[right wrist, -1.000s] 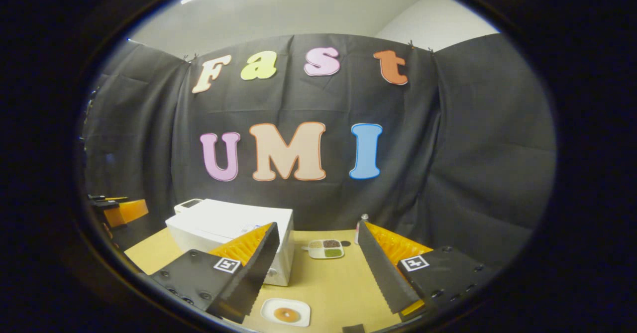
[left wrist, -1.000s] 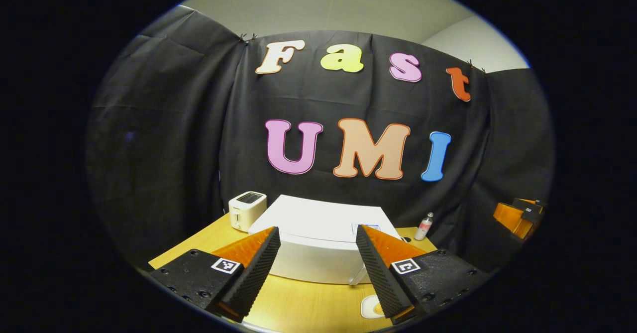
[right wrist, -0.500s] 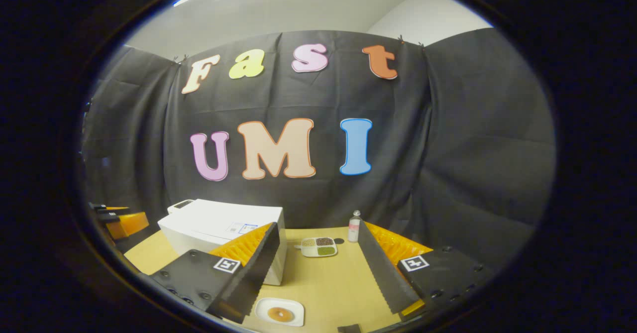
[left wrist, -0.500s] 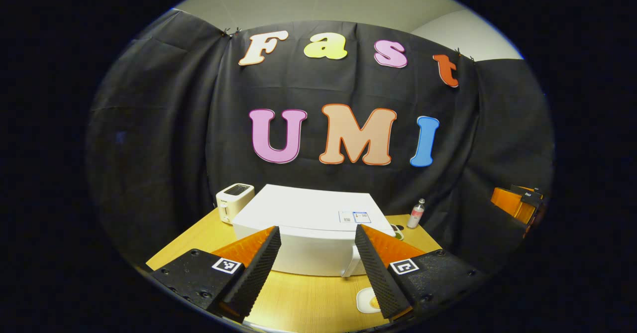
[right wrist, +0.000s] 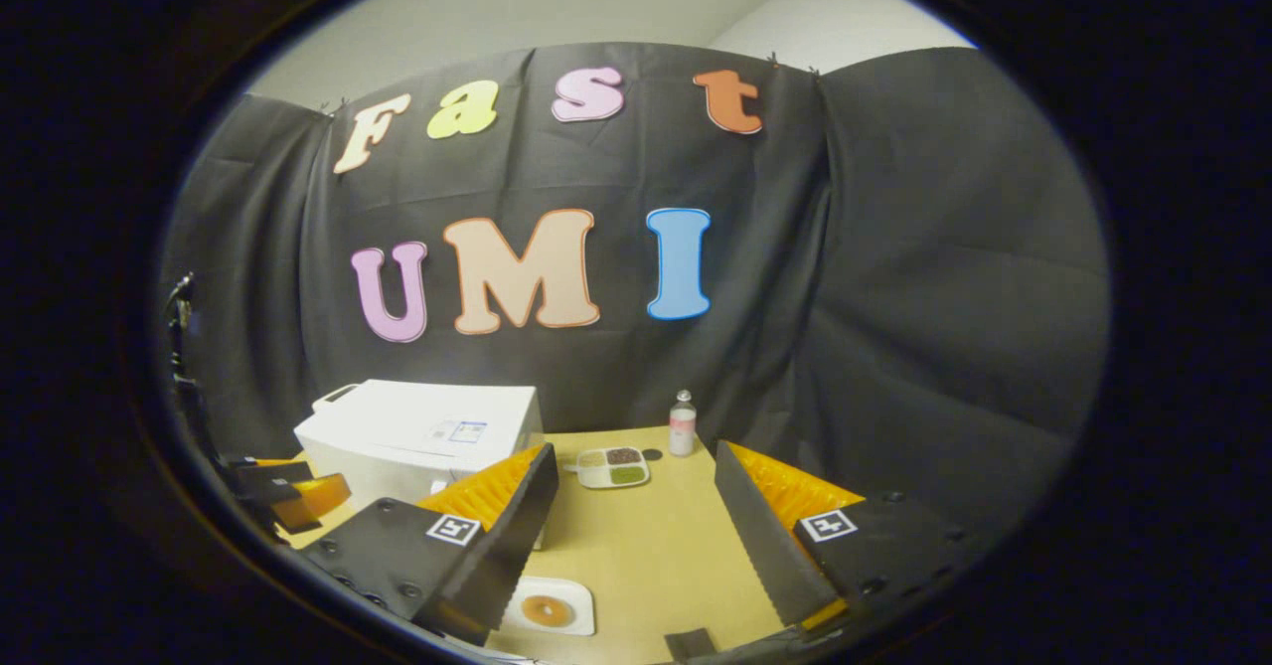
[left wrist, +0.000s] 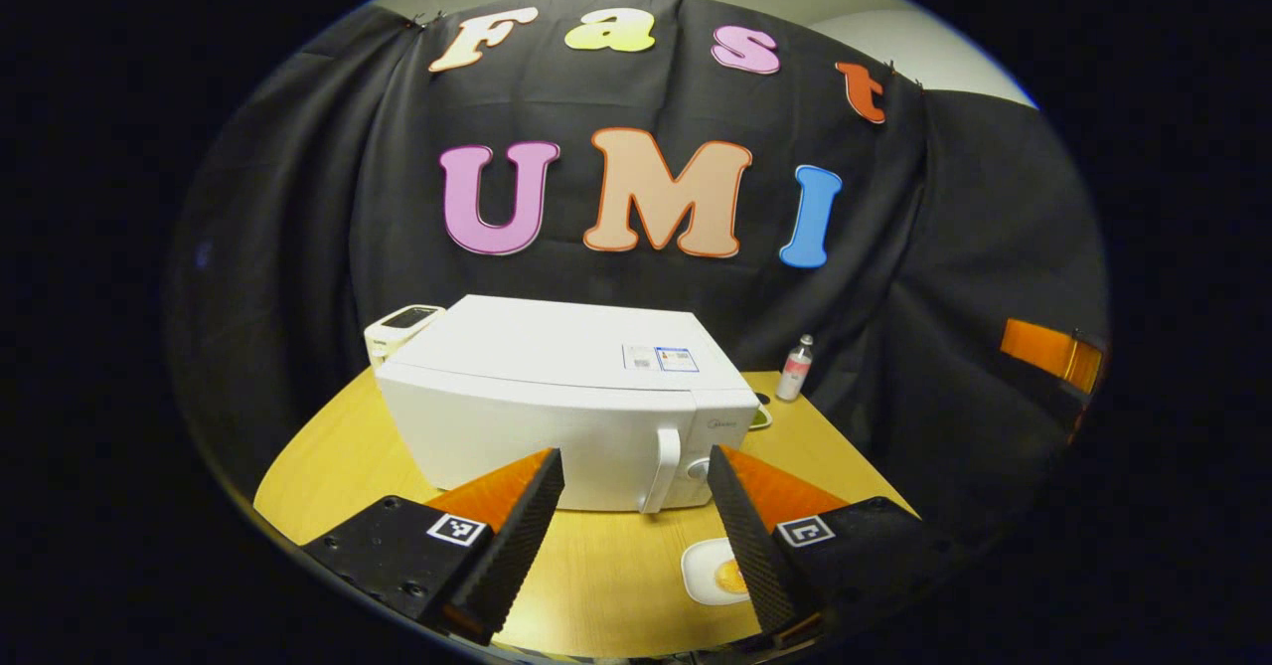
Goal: Open the microwave oven with the left hand, put the food in, and close the microwave oven.
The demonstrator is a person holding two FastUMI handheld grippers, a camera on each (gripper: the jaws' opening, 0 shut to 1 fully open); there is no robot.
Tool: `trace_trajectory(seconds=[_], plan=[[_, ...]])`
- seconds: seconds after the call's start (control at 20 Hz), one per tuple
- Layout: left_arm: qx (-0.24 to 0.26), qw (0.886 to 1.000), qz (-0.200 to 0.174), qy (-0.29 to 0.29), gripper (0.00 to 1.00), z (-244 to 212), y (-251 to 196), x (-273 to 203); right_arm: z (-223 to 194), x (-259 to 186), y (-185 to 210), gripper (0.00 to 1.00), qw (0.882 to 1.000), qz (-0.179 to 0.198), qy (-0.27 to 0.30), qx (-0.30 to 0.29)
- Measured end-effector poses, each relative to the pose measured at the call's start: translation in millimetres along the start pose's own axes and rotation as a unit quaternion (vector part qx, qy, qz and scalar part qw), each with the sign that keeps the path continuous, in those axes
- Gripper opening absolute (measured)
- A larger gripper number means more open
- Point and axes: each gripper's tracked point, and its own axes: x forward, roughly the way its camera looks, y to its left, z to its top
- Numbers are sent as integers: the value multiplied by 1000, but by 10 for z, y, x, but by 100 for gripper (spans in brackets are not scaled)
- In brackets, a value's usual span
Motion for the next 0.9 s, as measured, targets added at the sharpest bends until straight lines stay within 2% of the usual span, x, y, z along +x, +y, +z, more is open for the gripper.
trace_trajectory(seconds=[0.5,0.6,0.75,0.8,0.9], plan=[[1,996,-24,91,90,-879,-81,823,-15,-50,-107,96,999,-50,-4,0],[1,994,-26,107,84,-1031,-90,1010,-36,-68,-156,96,998,-62,-3,-3],[5,991,-27,131,84,-1206,-78,1218,-100,-101,-233,96,997,-83,2,-2],[8,990,-26,137,82,-1248,-63,1245,-121,-107,-251,100,996,-89,5,1],[7,989,-30,142,77,-1283,-88,1342,-161,-122,-280,97,995,-98,11,6]])
